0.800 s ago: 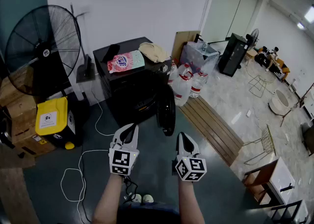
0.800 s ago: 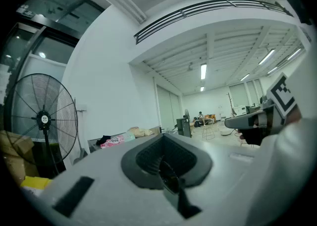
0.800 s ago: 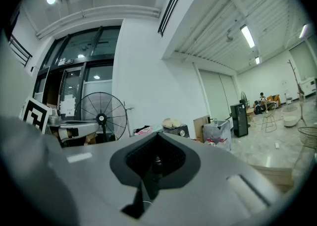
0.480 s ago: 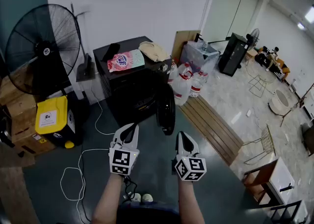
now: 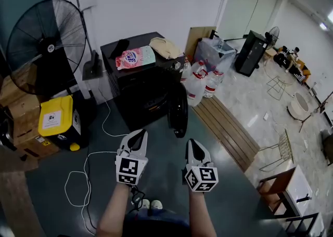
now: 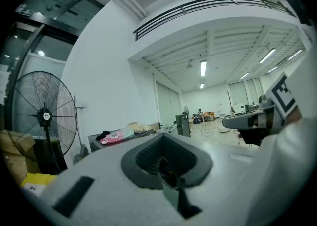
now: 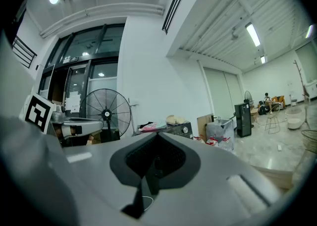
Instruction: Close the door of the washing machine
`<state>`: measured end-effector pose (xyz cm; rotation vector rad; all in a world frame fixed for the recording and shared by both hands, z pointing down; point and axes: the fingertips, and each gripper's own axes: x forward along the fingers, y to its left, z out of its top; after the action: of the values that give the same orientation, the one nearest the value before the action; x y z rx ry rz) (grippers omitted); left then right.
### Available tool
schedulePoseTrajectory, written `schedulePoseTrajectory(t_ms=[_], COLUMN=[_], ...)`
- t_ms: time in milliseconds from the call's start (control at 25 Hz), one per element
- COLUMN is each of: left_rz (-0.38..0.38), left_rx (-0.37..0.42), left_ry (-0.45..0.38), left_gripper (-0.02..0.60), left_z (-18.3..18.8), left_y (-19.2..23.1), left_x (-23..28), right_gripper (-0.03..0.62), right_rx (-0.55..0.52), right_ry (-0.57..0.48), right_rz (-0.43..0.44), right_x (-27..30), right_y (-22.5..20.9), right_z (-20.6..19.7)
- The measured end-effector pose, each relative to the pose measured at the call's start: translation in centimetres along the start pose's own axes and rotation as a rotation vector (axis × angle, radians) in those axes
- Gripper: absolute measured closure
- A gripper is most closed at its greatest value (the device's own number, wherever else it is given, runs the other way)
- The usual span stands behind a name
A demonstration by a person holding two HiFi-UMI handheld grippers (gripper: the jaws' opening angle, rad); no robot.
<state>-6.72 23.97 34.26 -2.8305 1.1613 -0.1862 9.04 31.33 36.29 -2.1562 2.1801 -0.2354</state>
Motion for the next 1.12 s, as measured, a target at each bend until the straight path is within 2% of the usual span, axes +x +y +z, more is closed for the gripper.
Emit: schedulePoseTrajectory(t_ms=[160, 200, 320, 440, 560, 800, 1120], left_rz=[0.003, 0.006, 0.016, 0.027, 0.039, 0.055, 0.119], left_rx=[-0.001, -0.002, -0.004, -0.004, -0.007, -0.004, -0.028], left_ry=[0.016, 0.019, 0.028, 0.034, 0.035, 0.028, 0.007], left_gripper=[0.574, 0.574, 0.574, 0.574, 0.574, 0.574, 0.574], left_z=[-0.6, -0.7, -1.0, -1.3, -1.3, -0.8, -1.3], left_y=[0.0, 0.0, 0.3, 0.6, 0.9, 1.1, 2.0], left_x=[-0.3, -0.3, -0.4, -0.4, -0.3, 0.9, 1.8], right_gripper=[0.578, 0.525, 0.472, 0.378, 0.326, 0.304, 0.301], right_rx=[0.01, 0.016, 0.033, 0.051, 0.06, 0.068, 0.063], right_ry=[0.017, 0.021, 0.017, 0.003, -0.004, 0.001, 0.033], right_rz=[0.011, 0.018, 0.036, 0.054, 0.074, 0.087, 0.106], right_x=[0.0, 0.1, 0.3, 0.5, 0.9, 1.7, 3.4], right_y=[0.2, 0.3, 0.3, 0.1, -0.2, -1.6, -3.7], right_z=[-0.9, -1.1, -1.3, -1.3, -1.3, -1.5, -2.7])
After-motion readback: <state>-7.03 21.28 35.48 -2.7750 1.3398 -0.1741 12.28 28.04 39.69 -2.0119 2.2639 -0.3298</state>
